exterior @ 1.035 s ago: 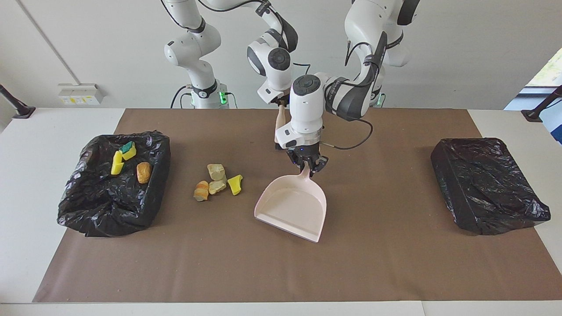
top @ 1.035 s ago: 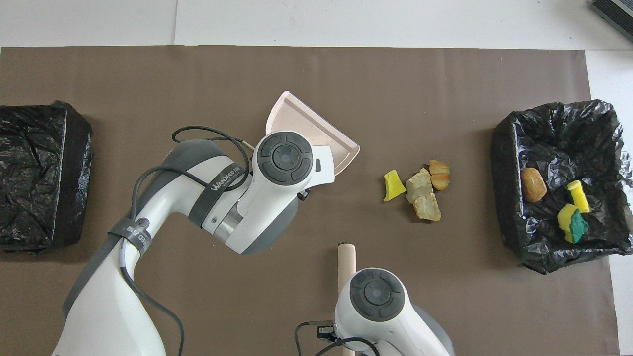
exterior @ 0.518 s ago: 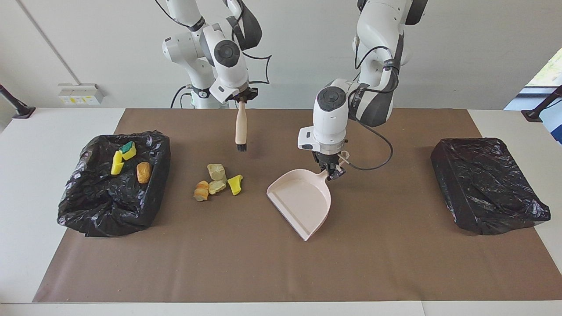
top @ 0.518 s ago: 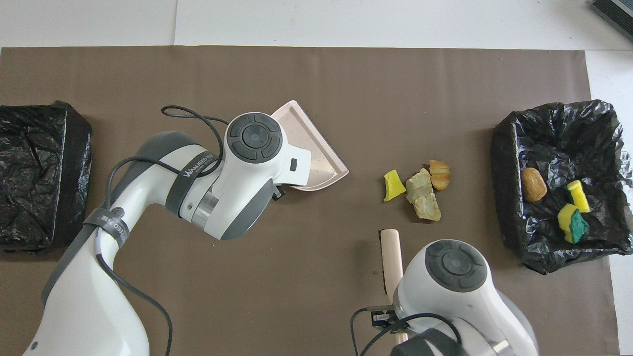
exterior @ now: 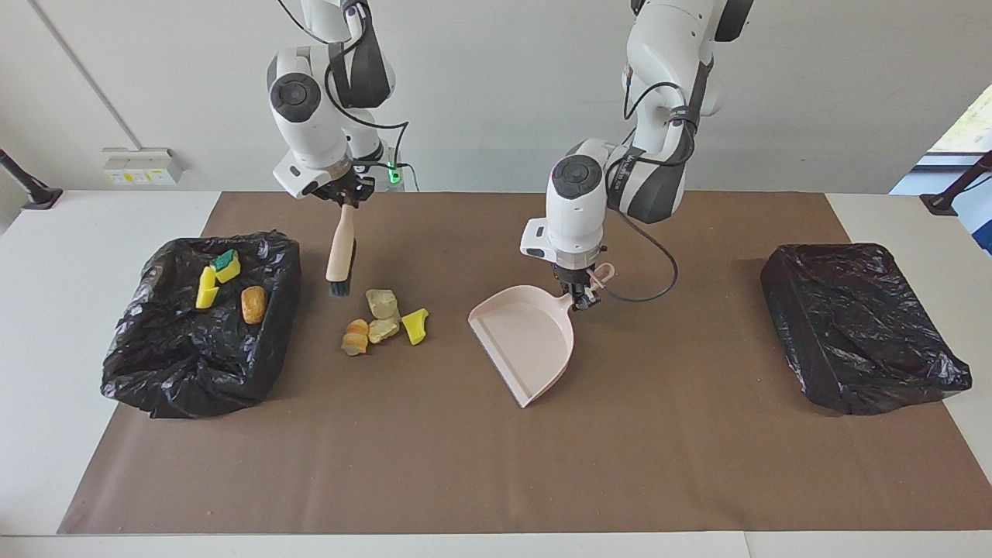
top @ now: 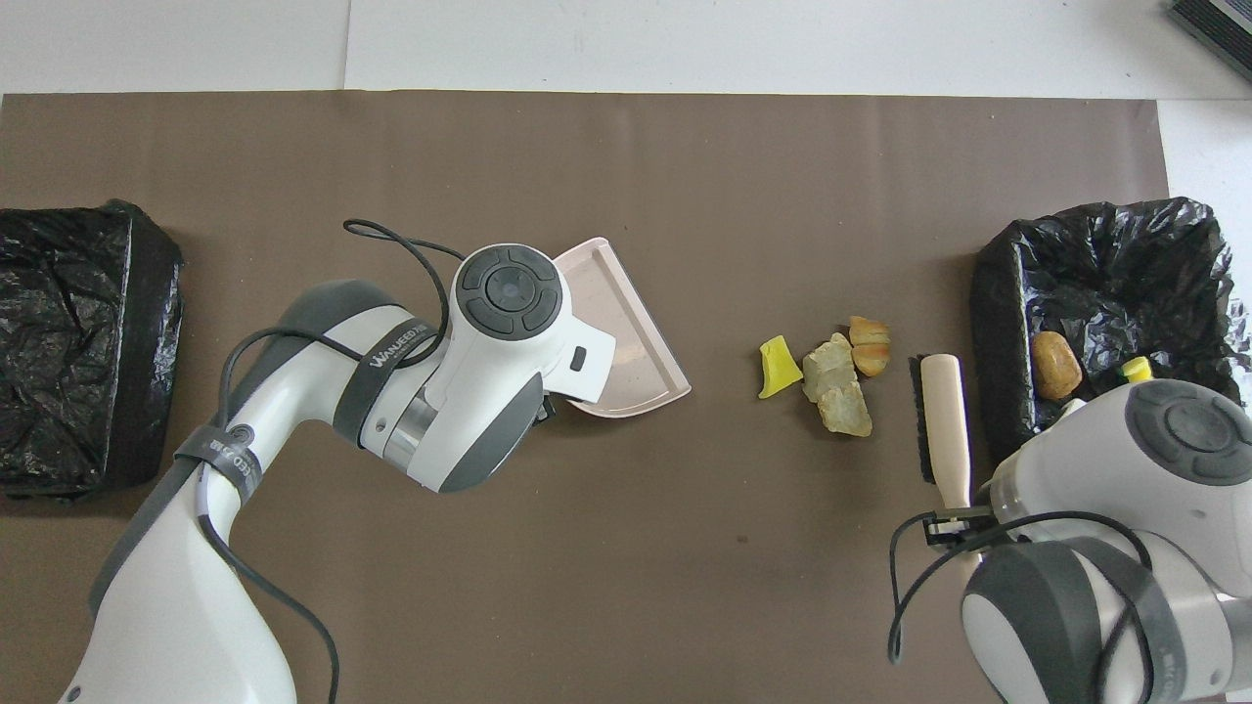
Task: Sweep and dump trash in bin
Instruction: 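Sweep the yellow bits toward the dustpan with the brush in the right gripper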
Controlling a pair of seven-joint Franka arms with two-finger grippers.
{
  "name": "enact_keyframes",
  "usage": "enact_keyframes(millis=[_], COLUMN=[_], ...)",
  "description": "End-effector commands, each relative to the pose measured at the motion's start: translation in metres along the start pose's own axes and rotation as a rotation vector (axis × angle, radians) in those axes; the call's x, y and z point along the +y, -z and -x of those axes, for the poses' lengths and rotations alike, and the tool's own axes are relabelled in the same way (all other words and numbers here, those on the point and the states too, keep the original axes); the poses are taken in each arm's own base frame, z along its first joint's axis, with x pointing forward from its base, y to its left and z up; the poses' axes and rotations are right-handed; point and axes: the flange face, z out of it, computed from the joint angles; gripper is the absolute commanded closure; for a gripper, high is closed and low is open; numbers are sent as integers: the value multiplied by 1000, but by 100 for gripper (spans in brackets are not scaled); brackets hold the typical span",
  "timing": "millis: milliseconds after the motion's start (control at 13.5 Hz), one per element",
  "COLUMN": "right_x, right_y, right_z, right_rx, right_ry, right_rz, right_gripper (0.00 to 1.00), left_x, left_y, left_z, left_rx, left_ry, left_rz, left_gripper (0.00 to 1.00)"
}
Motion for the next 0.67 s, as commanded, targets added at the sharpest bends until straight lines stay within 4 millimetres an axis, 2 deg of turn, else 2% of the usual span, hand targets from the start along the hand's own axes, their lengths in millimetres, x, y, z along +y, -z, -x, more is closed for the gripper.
enact_keyframes(millis=[0, 148, 296, 444, 591], right_x=[21, 22, 19, 20, 10], right_y=[-4, -1, -23, -44, -52], right_z=[-55, -89, -118, -128, -125], right_rx=[8, 15, 27, 15, -5], right_ry=[43, 76, 111, 145, 146], right_rz=[78, 153, 207, 266, 257], right_gripper=[100, 100, 100, 100, 100], left_x=[24, 39, 47, 55, 56], left_y=[-2, 0, 0, -6, -10], left_z=[14, 9, 7, 3, 4], left_rx=[8, 12, 19, 34, 40], left_ry=[-42, -70, -85, -100, -102], left_rz=[0, -9, -19, -30, -33], left_gripper=[100, 100, 100, 100, 100])
